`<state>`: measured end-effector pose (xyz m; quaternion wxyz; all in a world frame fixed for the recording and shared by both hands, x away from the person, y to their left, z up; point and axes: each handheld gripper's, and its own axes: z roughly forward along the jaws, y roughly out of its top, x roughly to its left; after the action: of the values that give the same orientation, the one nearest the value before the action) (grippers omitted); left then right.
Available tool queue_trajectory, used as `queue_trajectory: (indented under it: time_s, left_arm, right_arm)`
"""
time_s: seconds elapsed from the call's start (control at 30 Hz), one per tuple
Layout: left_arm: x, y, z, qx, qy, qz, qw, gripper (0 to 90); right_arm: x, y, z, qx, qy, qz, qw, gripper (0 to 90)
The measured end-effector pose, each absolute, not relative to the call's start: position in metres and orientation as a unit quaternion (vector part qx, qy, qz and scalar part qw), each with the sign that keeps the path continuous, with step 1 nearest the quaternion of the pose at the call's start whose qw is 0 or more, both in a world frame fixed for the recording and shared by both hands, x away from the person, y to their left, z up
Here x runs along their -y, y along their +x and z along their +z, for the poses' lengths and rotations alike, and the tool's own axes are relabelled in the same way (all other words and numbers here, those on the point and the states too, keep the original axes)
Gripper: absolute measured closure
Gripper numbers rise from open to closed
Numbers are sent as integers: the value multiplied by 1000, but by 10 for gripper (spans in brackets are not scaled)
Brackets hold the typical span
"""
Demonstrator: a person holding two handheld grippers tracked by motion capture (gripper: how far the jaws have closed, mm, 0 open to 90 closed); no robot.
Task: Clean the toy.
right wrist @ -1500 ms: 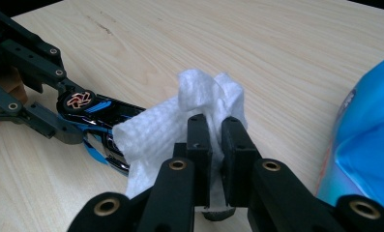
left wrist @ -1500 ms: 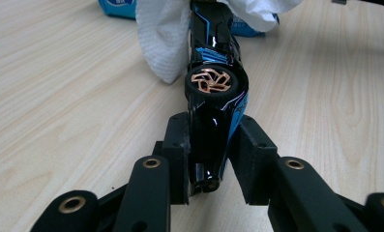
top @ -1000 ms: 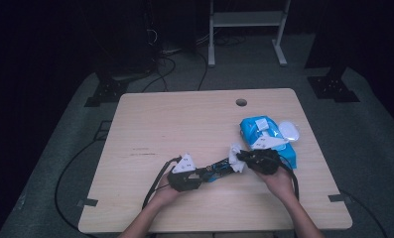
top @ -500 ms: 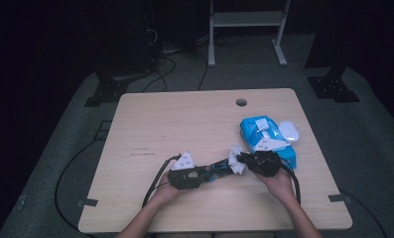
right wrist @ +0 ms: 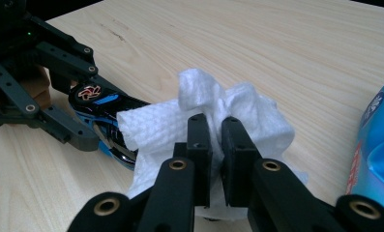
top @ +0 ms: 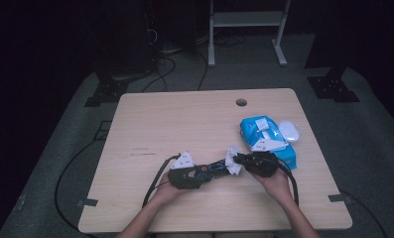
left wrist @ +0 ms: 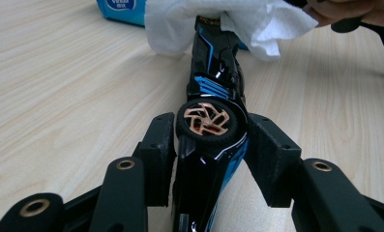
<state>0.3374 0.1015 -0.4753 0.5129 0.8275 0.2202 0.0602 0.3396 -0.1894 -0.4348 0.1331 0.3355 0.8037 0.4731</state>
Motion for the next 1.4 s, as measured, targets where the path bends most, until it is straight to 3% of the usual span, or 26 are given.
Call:
queue_trajectory:
  time_s: [0.57, 0.83, 1.13, 1.33, 1.4]
  left_arm:
    - [-104, 338, -468, -236, 805, 22, 544, 456]
    - [-105, 338, -467, -248, 801, 13, 544, 520]
    - [-108, 340, -467, -264, 789, -4, 555, 512]
    - [-104, 339, -471, -272, 799, -9, 537, 349]
    - [-101, 337, -472, -267, 805, -4, 529, 338]
  right_arm:
    - [193, 334, -432, -818, 317, 465, 121, 829]
    - [196, 325, -433, -817, 308, 471, 124, 829]
    - [198, 320, -433, -821, 296, 472, 121, 830]
    - [200, 311, -434, -825, 285, 474, 116, 829]
    - [201, 309, -434, -826, 283, 474, 116, 829]
